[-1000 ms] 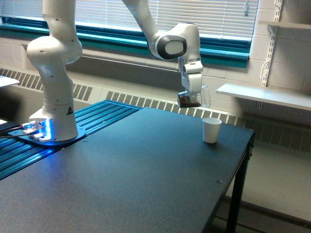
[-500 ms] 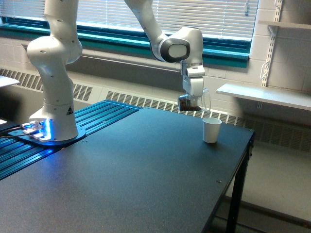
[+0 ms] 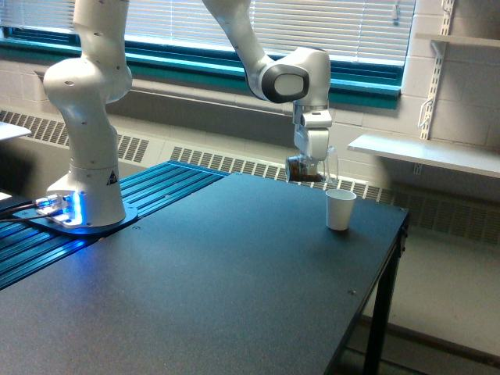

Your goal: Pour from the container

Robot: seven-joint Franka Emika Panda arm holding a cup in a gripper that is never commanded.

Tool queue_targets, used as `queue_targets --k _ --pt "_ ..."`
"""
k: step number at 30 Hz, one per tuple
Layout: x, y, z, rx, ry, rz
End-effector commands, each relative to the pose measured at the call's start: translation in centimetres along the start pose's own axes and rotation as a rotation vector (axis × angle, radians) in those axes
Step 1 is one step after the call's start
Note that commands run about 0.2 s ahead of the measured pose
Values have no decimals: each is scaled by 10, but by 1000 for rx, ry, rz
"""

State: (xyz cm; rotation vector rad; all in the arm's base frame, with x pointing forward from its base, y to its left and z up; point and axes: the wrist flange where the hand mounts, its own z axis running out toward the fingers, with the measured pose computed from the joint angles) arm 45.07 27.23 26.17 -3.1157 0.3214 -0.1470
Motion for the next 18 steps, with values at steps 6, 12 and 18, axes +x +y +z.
queue_targets --k 6,12,18 --pt "10 2 2 -10 -14 -17" --pt "9 0 6 -25 -31 -38" --pt "8 -5 7 -32 -45 -59"
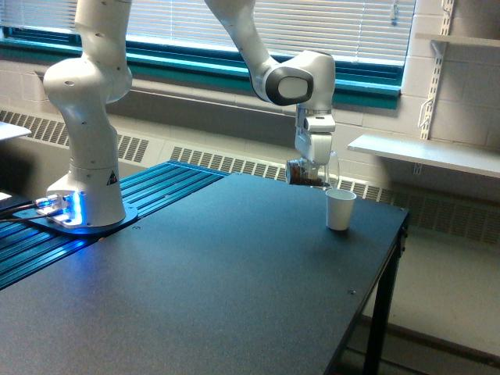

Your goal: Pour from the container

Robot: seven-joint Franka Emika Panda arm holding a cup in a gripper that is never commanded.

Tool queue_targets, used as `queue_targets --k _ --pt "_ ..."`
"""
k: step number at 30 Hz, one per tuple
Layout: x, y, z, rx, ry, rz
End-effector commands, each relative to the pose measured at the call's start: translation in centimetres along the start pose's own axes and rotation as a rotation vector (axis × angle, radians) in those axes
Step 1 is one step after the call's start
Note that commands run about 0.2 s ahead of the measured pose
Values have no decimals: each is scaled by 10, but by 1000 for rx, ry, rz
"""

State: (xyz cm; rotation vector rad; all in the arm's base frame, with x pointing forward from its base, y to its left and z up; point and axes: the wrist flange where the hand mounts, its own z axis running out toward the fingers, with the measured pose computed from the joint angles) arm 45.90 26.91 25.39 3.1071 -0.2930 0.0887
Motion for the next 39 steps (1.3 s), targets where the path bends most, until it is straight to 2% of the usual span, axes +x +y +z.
queue_targets --k 1,39 --pt "0 -7 -1 -7 -12 -44" --pt "16 -20 4 -40 -91 -59"
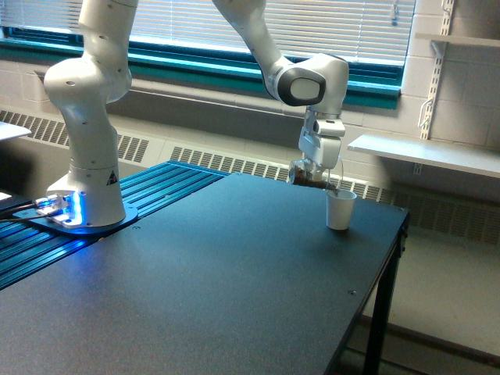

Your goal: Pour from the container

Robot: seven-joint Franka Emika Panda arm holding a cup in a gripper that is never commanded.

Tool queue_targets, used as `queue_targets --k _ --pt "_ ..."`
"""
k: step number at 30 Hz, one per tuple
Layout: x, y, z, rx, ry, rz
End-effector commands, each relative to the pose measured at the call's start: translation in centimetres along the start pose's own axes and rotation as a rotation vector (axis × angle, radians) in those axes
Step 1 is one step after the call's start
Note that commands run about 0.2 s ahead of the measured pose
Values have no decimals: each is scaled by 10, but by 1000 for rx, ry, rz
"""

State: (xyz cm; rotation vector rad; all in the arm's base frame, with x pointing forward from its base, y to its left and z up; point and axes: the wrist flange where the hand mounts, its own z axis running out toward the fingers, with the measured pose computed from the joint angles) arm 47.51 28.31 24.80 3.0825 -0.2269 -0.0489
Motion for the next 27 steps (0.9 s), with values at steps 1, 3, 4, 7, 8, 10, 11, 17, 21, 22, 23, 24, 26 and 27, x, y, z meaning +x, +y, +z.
queue_targets --k 1,3,4,7,8,10,11,17,21,22,23,24,26,27 --pt "4 -3 -3 -4 -6 -17" --pt "5 -3 -3 -6 -9 -19" --pt "5 -3 -2 -7 -10 -19" --pt "6 -3 -2 -11 -14 -18" --pt "6 -3 -2 -11 -15 -18" --pt "7 -3 -1 -11 -19 -18" --pt "7 -2 -1 -15 -21 -19" --pt "7 -2 0 -20 -28 -23" --pt "8 -1 0 -23 -32 -24" --pt "8 -2 0 -23 -33 -24" --pt "8 -2 0 -23 -35 -27" --pt "8 -2 0 -23 -35 -28" --pt "9 -1 -1 -25 -37 -28" --pt "9 -1 -1 -27 -38 -30"
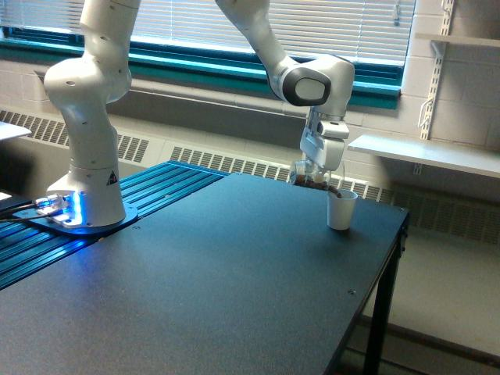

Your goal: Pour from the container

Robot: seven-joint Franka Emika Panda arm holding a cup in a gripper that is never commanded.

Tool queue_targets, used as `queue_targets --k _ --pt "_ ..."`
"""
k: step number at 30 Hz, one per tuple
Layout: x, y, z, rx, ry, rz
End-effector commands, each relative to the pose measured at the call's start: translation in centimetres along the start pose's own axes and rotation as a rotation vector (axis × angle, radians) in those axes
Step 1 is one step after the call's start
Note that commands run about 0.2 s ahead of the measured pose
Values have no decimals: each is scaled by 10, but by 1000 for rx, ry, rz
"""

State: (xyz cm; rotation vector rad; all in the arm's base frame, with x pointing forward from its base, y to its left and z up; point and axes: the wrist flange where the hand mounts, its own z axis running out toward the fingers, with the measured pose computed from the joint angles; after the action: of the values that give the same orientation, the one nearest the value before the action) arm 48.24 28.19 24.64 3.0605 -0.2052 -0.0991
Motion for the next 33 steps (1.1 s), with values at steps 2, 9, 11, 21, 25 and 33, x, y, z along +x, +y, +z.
queue_targets --k 2,9,11,21,25,33 --pt "2 -1 -2 -3 -8 -18" --pt "1 -2 -4 -3 -19 -29" --pt "0 -3 -4 0 -28 -33" --pt "2 0 -9 5 -47 -43" --pt "3 1 -9 1 -48 -44" --pt "7 4 -11 0 -51 -43"
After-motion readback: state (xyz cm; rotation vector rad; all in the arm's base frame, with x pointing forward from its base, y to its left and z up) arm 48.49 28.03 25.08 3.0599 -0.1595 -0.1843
